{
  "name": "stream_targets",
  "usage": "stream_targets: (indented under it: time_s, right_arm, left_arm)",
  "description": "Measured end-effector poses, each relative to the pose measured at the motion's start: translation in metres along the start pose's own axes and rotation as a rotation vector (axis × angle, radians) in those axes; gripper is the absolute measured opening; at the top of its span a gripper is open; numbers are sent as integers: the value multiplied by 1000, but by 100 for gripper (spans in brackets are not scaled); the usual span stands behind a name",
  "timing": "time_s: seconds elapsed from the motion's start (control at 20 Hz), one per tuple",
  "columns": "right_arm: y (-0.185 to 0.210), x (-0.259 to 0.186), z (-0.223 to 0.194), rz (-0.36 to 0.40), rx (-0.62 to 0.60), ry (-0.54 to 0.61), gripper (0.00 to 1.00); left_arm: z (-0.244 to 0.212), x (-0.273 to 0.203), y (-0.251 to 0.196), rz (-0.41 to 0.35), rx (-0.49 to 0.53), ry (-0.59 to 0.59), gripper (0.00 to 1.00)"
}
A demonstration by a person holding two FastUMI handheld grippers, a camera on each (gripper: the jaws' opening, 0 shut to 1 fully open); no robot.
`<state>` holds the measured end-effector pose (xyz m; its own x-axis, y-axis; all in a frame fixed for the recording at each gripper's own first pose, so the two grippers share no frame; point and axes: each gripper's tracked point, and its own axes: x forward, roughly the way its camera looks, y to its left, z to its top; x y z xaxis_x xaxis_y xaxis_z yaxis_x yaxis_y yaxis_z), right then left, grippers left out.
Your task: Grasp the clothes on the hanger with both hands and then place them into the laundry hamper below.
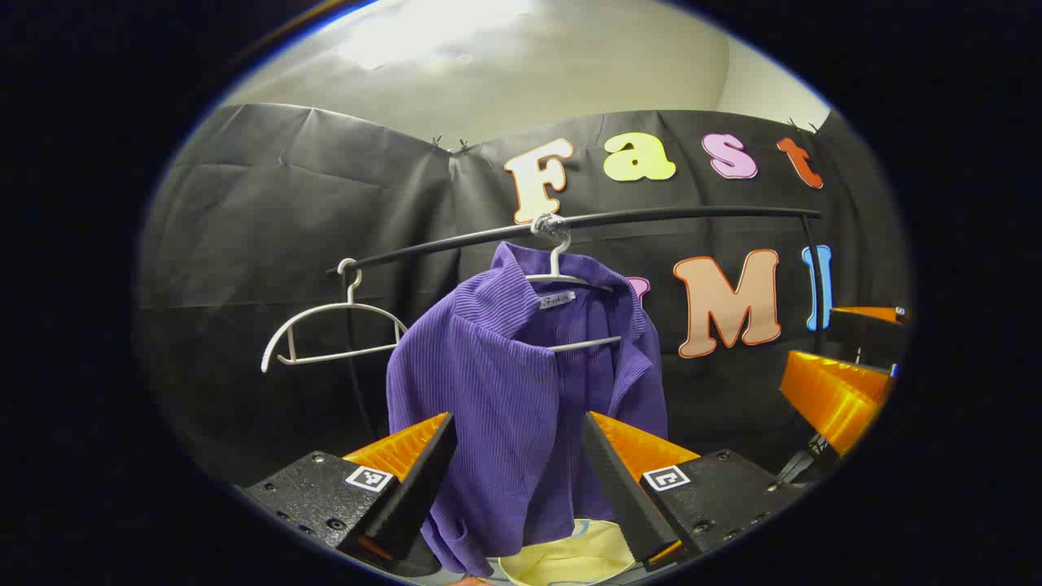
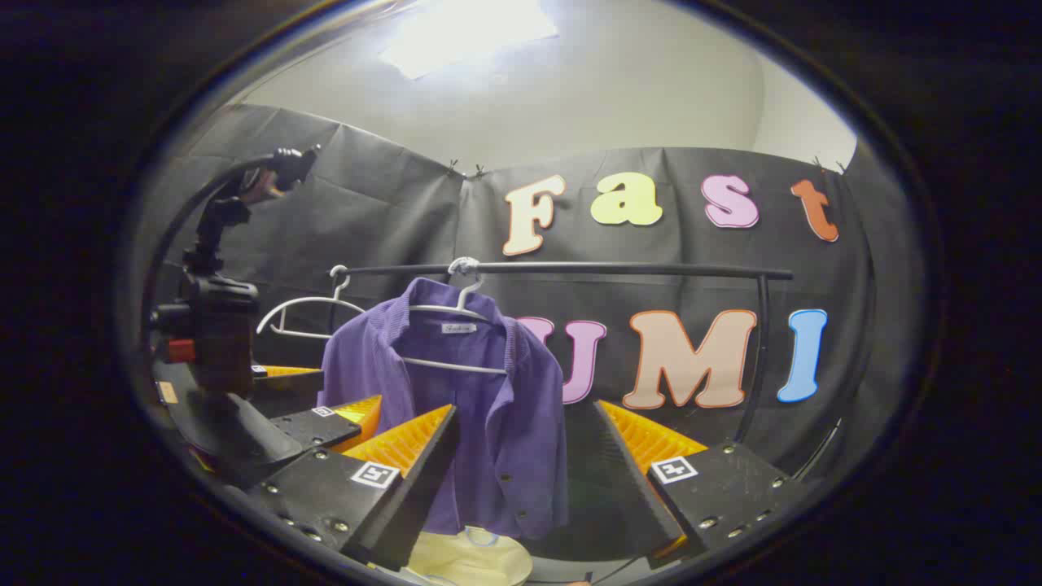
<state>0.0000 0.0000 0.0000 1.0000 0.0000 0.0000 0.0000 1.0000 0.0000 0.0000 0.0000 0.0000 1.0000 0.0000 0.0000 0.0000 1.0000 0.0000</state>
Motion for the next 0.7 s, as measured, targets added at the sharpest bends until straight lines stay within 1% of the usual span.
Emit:
stream_targets:
  time_s: [0.05,0.1,0.25,0.4,0.45,0.5,0.55,0.6,0.65,0.7]
  right_arm:
    - [-3,-1,-2,-11,-8,4,96]
    - [-7,-1,-4,-21,-13,9,96]
    - [-18,-2,-4,-53,-23,16,96]
    - [-29,-2,-5,-84,-34,23,96]
    - [-32,-2,-7,-93,-40,26,96]
    - [-35,-2,-8,-99,-46,30,96]
    - [-38,-1,-9,-105,-51,33,96]
    - [-39,1,-10,-107,-57,38,94]
    - [-39,2,-12,-109,-61,43,94]
    - [-40,3,-13,-110,-64,46,96]
  left_arm:
    - [-1,5,-2,1,3,-3,92]
    - [-3,11,-4,3,6,-1,96]
    - [-10,31,-5,25,14,-4,95]
    - [-16,52,3,96,43,-7,99]
    - [-20,57,6,114,52,-6,97]
    - [-23,65,6,124,55,-6,99]
    - [-29,70,6,132,54,-3,97]
    - [-32,76,7,141,51,0,97]
    - [-34,83,8,155,47,5,97]
    - [-39,86,13,173,46,10,97]
